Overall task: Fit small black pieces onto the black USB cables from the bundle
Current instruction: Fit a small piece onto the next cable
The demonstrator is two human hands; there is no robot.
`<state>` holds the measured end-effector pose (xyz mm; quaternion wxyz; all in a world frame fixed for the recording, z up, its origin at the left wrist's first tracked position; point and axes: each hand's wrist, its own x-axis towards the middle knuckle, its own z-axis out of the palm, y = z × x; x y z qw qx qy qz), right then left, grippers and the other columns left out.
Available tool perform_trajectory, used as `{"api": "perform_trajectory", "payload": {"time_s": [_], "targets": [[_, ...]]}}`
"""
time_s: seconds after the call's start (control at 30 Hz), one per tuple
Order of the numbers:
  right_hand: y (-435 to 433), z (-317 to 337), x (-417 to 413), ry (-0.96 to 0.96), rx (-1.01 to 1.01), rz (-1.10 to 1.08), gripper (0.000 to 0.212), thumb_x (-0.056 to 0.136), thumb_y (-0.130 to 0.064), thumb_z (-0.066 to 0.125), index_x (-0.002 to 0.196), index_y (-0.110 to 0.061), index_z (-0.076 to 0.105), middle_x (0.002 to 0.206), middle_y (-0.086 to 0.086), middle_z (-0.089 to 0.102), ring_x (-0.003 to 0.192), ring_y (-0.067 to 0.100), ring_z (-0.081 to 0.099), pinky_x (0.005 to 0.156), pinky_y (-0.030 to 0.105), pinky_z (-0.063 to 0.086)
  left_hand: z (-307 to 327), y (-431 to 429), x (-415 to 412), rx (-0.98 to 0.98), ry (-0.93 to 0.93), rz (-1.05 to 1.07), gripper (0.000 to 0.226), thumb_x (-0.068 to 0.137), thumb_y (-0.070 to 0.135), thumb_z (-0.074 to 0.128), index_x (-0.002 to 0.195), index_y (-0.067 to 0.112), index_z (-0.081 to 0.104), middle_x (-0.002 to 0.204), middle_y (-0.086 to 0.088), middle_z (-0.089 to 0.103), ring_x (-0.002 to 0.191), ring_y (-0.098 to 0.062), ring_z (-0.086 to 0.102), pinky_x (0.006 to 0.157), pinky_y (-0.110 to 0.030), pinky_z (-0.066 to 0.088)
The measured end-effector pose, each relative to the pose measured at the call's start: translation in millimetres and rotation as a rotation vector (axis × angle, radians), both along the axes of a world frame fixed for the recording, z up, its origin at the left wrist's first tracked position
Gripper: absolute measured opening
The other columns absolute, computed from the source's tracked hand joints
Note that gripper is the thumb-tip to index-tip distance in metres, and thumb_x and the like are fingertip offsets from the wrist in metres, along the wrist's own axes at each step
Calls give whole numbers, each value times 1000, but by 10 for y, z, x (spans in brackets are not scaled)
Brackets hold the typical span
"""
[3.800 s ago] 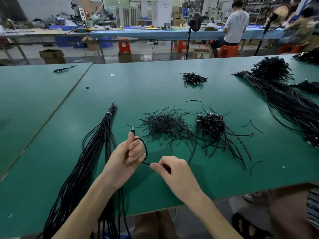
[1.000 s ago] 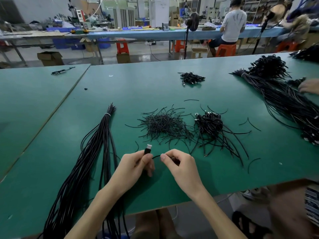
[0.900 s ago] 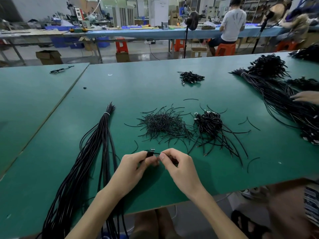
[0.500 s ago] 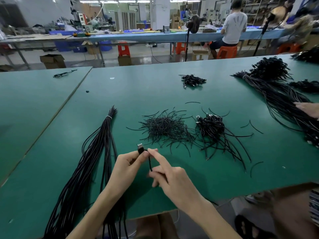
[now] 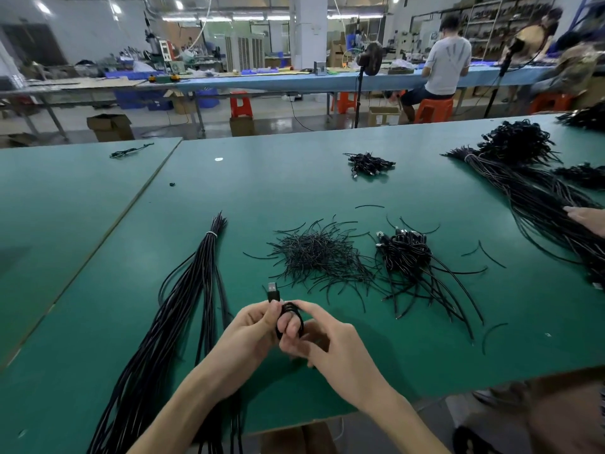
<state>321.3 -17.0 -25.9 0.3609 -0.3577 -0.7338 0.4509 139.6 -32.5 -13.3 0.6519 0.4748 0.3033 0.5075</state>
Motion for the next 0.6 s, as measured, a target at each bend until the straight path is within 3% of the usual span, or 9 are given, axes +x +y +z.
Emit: {"api": "perform_trajectory", "payload": {"time_s": [0.07, 0.2, 0.37, 0.5, 0.6], "targets": [[5, -10, -5, 6, -10, 1, 52, 96, -16, 73, 142, -34, 57, 102, -15, 76, 90, 6, 73, 73, 15, 51, 3, -10, 1, -3, -2, -13, 38, 109, 34, 43, 80, 14, 59, 79, -5, 60, 68, -14, 54, 76, -27, 51], [7, -63, 1, -43, 57, -21, 59, 98, -8, 69, 151, -26, 51, 110, -14, 70, 91, 1, 70, 80, 16, 53, -34, -25, 17, 35, 98, 36, 41, 107, 40, 52, 87, 8, 67, 85, -13, 64, 76, -22, 61, 77, -34, 53], [25, -88, -24, -99, 148, -54, 60, 98, -10, 68, 153, -26, 48, 92, -28, 50, 84, 1, 56, 85, 20, 53, -60, -33, 44, 145, 257, 222, 39, 102, 44, 59, 82, 12, 67, 98, -21, 74, 93, -31, 71, 88, -33, 56], [14, -83, -23, -113, 163, -47, 60, 101, -12, 62, 157, -25, 42, 99, -23, 51, 84, 3, 57, 83, 14, 47, -41, -58, 53, 209, 354, 301, 37, 100, 41, 55, 77, 15, 67, 88, -9, 70, 90, -20, 66, 89, -24, 51], [-2, -80, -23, -119, 152, -55, 62, 102, -18, 63, 158, -27, 39, 97, -16, 51, 79, 11, 55, 80, 18, 47, -32, -59, 28, 216, 439, 338, 42, 98, 48, 53, 74, 17, 67, 77, 4, 57, 78, -11, 53, 76, -17, 43]]}}
